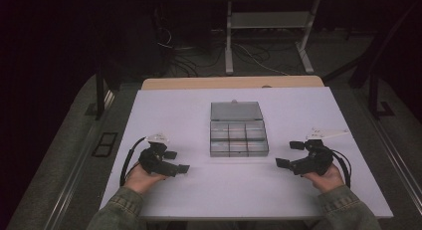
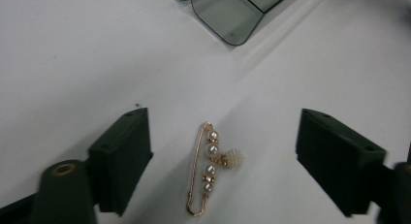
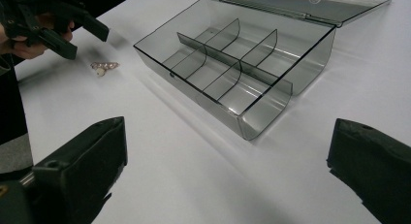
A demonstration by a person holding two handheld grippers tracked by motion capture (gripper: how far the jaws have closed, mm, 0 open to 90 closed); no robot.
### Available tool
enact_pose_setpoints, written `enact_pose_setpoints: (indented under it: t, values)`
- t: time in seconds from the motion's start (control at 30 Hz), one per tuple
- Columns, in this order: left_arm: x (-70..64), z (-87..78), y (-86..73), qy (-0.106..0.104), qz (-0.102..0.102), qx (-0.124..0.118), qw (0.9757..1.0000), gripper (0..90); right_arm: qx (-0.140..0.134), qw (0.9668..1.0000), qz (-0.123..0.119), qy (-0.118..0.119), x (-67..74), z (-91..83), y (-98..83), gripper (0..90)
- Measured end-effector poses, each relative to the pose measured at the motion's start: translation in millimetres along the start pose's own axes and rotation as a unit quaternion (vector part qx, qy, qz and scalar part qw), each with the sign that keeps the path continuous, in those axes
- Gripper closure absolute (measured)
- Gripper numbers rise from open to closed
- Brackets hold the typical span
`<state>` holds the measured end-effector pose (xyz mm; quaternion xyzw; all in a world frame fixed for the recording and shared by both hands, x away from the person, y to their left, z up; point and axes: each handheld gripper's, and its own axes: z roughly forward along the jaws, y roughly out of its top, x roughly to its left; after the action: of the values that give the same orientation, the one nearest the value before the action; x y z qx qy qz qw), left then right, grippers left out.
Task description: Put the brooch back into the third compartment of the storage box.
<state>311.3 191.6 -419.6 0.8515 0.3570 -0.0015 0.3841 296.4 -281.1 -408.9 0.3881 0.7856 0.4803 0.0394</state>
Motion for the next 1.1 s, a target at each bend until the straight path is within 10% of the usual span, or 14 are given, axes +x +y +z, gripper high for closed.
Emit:
enact_pose_setpoints:
  t: [0.43, 1.1]
  values:
    - [-4.3, -0.9, -11.9, 0.037, 0.06, 0.019, 0.9974, 39.4, 0.004, 1.0, 0.0, 0.003, 0.6, 0.8, 0.1, 0.3]
    - [-1.8, 5.4, -18.0, 0.043, 0.078, 0.028, 0.9956, 64.7, 0.011, 0.9999, 0.003, 0.004, -0.1, 3.2, -0.4, 0.3]
